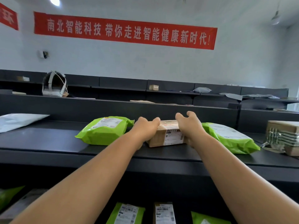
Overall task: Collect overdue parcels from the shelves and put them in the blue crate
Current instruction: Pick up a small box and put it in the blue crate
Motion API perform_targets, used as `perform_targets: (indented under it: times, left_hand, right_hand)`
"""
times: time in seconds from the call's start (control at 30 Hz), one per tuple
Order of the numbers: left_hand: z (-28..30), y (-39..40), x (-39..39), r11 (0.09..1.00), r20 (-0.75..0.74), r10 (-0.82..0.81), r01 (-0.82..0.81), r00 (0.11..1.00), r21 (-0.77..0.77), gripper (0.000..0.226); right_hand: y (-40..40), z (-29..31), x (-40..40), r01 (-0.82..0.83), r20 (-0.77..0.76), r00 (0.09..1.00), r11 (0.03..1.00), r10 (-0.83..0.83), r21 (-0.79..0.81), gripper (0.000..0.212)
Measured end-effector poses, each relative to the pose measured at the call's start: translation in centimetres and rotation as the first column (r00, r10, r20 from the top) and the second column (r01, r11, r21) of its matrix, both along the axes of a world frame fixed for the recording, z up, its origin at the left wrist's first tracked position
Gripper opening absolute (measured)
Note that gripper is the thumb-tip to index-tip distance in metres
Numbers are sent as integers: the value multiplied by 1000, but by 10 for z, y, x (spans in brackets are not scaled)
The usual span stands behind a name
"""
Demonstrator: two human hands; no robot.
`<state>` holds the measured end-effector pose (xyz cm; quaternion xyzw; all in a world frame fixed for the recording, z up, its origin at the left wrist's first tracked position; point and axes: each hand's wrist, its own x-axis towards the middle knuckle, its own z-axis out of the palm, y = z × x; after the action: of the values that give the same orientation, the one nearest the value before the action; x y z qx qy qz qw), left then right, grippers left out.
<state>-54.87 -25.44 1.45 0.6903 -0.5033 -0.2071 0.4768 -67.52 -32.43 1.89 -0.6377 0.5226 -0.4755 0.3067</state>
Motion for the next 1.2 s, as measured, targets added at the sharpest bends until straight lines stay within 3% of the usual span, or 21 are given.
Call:
perform_targets:
  times: [0.17,0.3,0.6,0.7,0.8,0.9,0.97,1.13,1.2]
  left_hand:
    - [-14,-13,2,998,-103,56,-56,993,3,58]
    - [-17,-20,2,996,-150,90,-93,984,-8,47]
    - [-22,-27,4,993,-296,33,-65,955,-99,39]
    - [-20,-27,4,982,-327,2,-63,945,-178,33]
    - [-20,-24,3,967,-364,-97,2,926,-254,45]
    - [-20,-23,5,932,-347,-251,129,904,-340,65]
    - [-19,-23,7,910,-293,-295,174,909,-376,61]
    - [-13,-20,7,929,-179,-198,126,964,-349,49]
    - [-8,-19,5,947,-203,-132,63,970,-314,51]
  right_hand:
    - [-14,-9,-6,-59,72,996,985,47,164,68]
    - [-19,-19,-6,-103,113,990,973,81,206,59]
    - [-25,-24,-4,-138,153,981,986,122,93,25]
    - [-21,-22,-6,-132,229,966,991,122,27,24]
    - [-16,-19,-12,-145,269,951,989,150,-38,32]
    - [-9,-17,-17,-134,258,955,989,145,-62,34]
    - [-6,-15,-19,-138,261,954,989,146,-47,34]
    - [-4,-12,-24,-122,321,939,992,124,-28,50]
    - [-1,-12,-28,-149,343,926,987,158,-52,48]
